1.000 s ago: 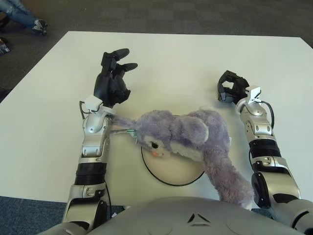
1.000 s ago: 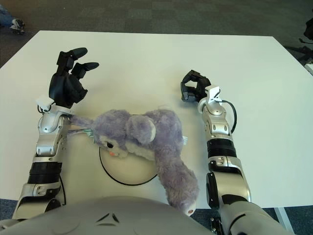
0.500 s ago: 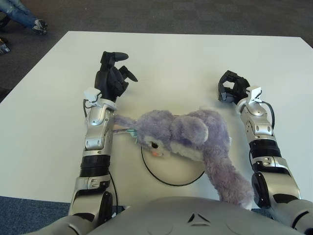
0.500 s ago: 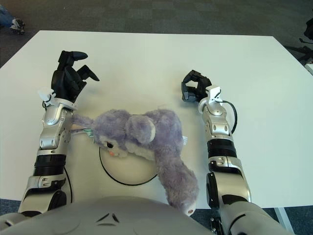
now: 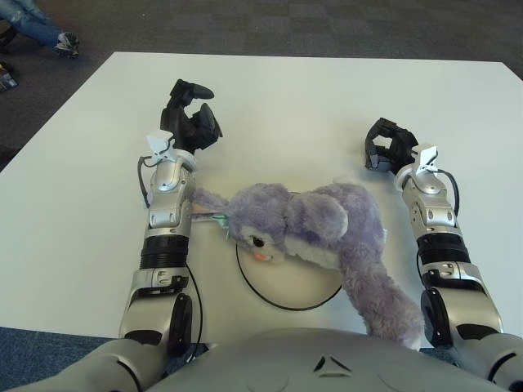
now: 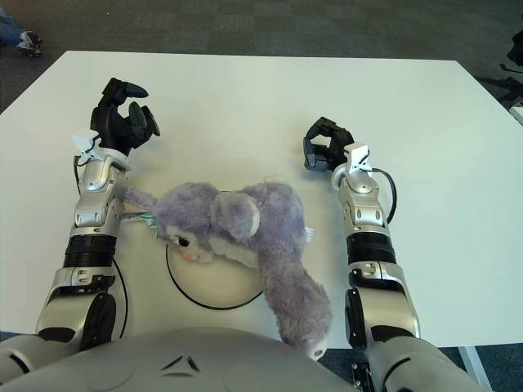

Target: Put the doll into the plate.

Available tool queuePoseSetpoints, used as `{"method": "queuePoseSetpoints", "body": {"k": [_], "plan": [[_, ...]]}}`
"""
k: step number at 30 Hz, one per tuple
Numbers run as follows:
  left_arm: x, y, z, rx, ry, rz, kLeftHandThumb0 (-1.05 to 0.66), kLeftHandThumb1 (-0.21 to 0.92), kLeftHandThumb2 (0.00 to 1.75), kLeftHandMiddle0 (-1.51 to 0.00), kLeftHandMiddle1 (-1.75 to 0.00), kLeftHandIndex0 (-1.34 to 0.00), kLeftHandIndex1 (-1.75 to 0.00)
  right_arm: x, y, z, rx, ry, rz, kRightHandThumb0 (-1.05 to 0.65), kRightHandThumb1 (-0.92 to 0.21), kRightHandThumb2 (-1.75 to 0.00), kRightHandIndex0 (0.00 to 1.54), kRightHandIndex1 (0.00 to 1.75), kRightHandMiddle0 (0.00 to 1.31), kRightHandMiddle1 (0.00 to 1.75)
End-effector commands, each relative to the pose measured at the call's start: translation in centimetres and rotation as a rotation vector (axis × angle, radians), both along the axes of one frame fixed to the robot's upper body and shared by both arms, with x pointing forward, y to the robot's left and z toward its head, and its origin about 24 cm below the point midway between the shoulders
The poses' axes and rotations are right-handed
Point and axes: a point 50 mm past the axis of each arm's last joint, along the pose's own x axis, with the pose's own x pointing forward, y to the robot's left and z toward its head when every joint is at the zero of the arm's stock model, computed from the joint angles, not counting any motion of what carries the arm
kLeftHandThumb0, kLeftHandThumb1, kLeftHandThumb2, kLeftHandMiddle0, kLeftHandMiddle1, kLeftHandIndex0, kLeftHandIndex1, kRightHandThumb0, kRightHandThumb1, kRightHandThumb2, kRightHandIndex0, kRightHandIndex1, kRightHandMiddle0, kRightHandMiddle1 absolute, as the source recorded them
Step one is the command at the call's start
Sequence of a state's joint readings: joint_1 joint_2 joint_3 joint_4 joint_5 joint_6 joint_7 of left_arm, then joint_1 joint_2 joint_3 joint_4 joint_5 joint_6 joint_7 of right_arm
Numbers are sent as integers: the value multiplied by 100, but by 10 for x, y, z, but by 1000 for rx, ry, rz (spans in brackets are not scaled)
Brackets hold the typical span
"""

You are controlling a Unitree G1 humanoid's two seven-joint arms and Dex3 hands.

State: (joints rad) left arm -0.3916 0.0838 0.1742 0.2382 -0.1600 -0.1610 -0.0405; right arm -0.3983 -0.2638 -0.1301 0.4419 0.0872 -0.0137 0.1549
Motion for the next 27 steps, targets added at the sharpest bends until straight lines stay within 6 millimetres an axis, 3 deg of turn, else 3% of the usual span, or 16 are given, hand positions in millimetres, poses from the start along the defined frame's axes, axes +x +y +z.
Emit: {"method": "queuePoseSetpoints", "body": {"k": [1, 9, 27], "plan": [[10, 8, 2, 0, 17, 3, -48, 32, 131, -128, -175, -61, -175, -7, -9, -12, -24, 57, -29, -49, -30, -134, 117, 175, 63, 175], [22, 17, -2, -15, 54, -5, -51, 25, 140, -130, -175, -67, -175, -11, -12, -12, -13, 57, -49, -49, -30, -133, 118, 175, 63, 175], [37, 7, -26, -45, 186, -38, -51, 24, 141, -128, -175, -68, -175, -22, -22, -13, -21, 58, -88, -49, -30, -134, 118, 175, 63, 175]]}}
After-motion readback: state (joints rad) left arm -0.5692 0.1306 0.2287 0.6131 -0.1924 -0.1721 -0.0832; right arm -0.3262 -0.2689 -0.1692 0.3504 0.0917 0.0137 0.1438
